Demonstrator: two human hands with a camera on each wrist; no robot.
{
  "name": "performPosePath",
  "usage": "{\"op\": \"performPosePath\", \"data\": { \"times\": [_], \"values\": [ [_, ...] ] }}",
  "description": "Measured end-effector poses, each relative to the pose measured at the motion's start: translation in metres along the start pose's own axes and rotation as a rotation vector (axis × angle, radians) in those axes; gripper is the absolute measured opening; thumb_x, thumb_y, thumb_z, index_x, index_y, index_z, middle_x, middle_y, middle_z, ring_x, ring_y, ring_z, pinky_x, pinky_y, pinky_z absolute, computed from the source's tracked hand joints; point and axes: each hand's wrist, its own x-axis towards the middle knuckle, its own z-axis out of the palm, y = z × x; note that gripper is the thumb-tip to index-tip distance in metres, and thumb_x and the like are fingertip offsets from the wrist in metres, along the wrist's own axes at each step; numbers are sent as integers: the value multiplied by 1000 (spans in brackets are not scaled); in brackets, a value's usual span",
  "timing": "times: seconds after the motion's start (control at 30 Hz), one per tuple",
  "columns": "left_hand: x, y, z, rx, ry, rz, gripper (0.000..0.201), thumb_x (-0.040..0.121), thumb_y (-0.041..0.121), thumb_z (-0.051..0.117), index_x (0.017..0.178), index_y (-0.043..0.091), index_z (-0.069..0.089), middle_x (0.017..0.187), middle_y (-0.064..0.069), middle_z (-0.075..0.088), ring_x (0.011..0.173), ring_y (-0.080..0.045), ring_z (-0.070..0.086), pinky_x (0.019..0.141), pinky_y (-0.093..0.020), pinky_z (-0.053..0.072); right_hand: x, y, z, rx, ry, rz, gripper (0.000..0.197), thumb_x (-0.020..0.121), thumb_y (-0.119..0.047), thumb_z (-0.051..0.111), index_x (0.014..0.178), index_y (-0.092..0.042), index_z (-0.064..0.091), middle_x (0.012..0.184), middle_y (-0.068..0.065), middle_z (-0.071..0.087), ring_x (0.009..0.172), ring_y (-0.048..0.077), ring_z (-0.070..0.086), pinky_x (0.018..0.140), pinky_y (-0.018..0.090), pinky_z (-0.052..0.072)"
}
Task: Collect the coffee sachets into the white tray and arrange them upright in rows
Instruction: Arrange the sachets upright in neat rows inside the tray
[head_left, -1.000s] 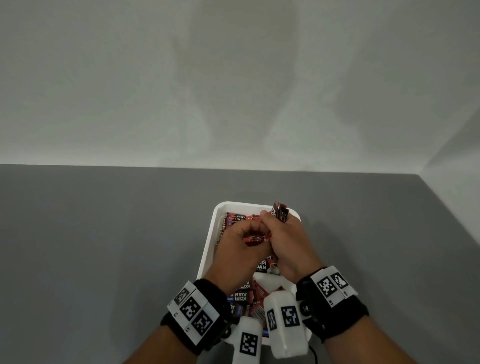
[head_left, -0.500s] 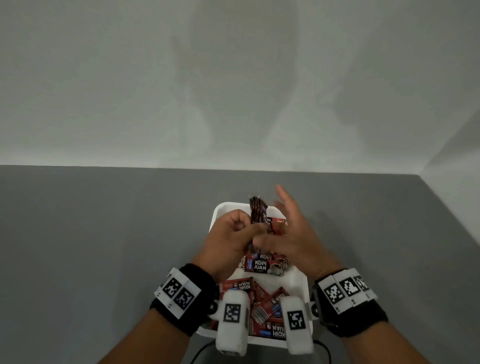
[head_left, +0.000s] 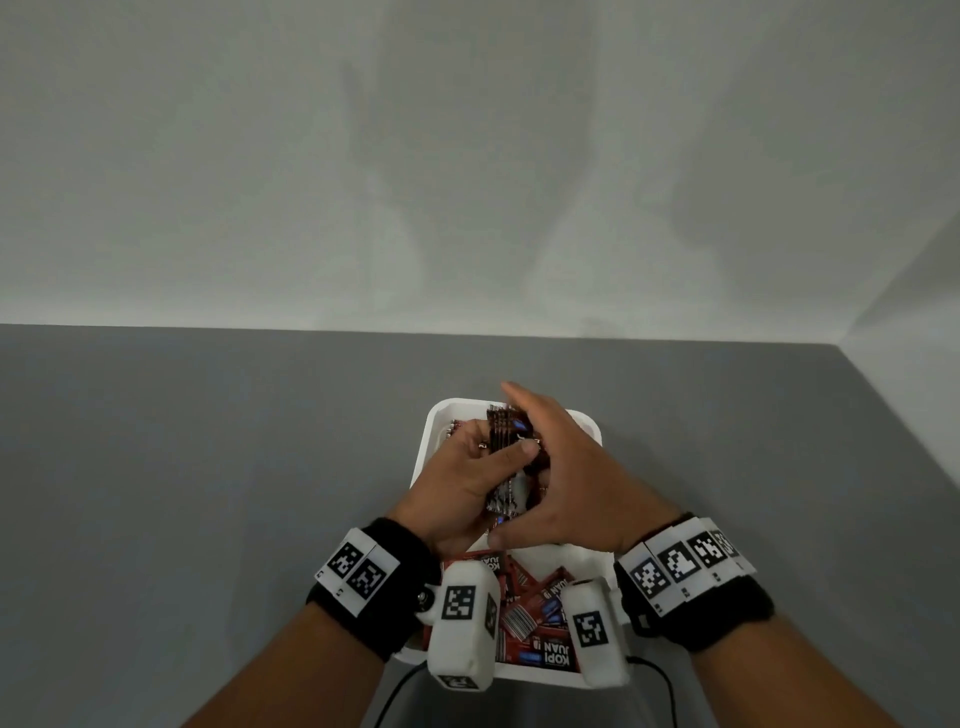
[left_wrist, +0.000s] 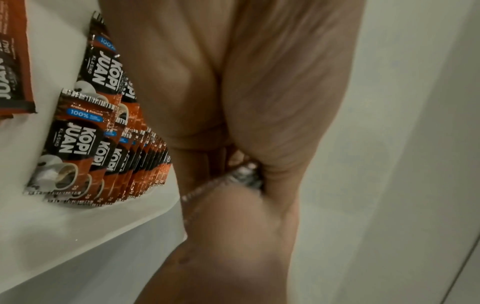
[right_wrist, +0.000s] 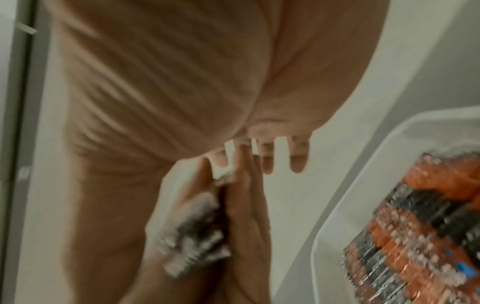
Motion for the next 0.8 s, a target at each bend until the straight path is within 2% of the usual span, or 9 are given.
{"op": "performPosePath", "data": {
  "times": [0.07, 0.13, 0.23, 0.33, 0.4, 0.5, 0.6, 0.7, 0.8],
  "values": [
    [2, 2, -2, 38, 46, 26, 25, 95, -2, 60, 120, -7, 62, 110, -33, 65, 91, -36, 69, 81, -42, 61, 0, 2, 2, 264, 55, 76, 116, 58, -42, 92, 155, -35, 28, 141, -10, 50, 117, 5, 62, 91, 29, 56],
    [3, 2, -3, 72, 78, 44, 31, 95, -4, 59, 126, -10, 57, 119, -38, 63, 101, -42, 67, 88, -49, 59, 1, 5, 6, 382, 189, 171, 87, 69, -49, 83, 146, -32, 46, 129, -9, 62, 110, 9, 68, 92, 37, 59],
    [6, -1, -3, 102, 206, 81, 30, 92, -2, 65, 121, -10, 60, 116, -39, 65, 100, -47, 68, 86, -52, 59, 3, 12, 11, 521, 289, 262, 44, 83, -14, 82, 123, -15, 64, 107, 6, 75, 98, 22, 74, 92, 49, 59],
    [7, -7, -6, 128, 296, 104, 37, 87, 1, 74, 119, -10, 59, 108, -44, 63, 100, -61, 64, 88, -68, 54, 1, 13, 9, 549, 281, 273, 36, 79, 11, 77, 109, -7, 67, 95, 16, 77, 84, 27, 74, 80, 40, 59],
    [5, -7, -6, 149, 305, 115, 33, 88, -1, 73, 117, -9, 62, 109, -39, 66, 101, -56, 67, 88, -66, 55, 0, 12, 6, 513, 290, 275, 34, 77, 16, 75, 104, -5, 68, 90, 19, 76, 78, 27, 73, 75, 40, 60],
    [3, -3, -11, 166, 350, 109, 27, 90, 1, 71, 113, -10, 63, 109, -39, 66, 97, -52, 68, 85, -63, 57, 2, 14, 4, 446, 297, 293, 33, 76, 14, 76, 100, -9, 70, 86, 15, 76, 78, 29, 73, 81, 50, 61],
    [5, 1, -20, 217, 384, 108, 27, 90, 1, 72, 112, -9, 62, 107, -37, 67, 100, -56, 66, 87, -70, 53, 3, 15, 5, 371, 265, 314, 24, 81, 1, 78, 98, -14, 72, 84, 10, 77, 82, 29, 75, 81, 46, 61],
    [4, 3, -26, 302, 435, 123, 21, 87, 0, 74, 106, -2, 64, 101, -28, 71, 91, -45, 71, 84, -64, 56, 8, 19, 6, 217, 282, 321, 20, 80, -3, 82, 89, -18, 73, 80, 6, 77, 73, 14, 72, 71, 26, 58],
    [5, 5, -38, 331, 540, 138, 12, 90, 1, 70, 96, 9, 64, 74, -13, 67, 64, -22, 67, 54, -37, 58, 15, 32, 7, -9, 227, 347, 22, 79, -7, 82, 81, -25, 70, 75, -4, 73, 67, 6, 66, 61, 16, 49]
  ]
}}
